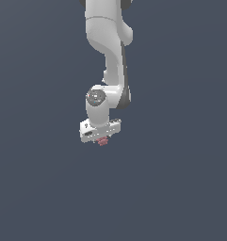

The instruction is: Pick up the object and move it to a goal position.

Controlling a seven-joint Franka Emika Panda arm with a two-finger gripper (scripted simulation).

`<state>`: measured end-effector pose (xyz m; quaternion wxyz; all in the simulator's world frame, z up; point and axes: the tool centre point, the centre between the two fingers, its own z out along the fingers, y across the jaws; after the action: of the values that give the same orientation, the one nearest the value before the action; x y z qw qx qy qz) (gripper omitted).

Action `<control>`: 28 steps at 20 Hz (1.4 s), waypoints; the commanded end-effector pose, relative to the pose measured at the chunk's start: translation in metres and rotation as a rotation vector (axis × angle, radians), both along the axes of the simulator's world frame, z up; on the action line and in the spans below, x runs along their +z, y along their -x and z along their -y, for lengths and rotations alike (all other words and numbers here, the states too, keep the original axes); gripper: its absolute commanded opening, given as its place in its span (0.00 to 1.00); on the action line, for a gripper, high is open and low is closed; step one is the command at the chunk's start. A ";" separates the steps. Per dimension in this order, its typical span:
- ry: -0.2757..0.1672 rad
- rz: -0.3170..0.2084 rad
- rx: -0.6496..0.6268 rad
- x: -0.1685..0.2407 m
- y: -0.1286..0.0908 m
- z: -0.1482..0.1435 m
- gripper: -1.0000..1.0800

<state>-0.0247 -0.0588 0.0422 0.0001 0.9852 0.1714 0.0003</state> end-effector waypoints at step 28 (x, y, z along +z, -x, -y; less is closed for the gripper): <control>0.001 0.000 0.000 0.086 0.029 -0.088 0.00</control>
<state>-0.0500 0.0192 0.1180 0.0005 0.9851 0.1718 0.0002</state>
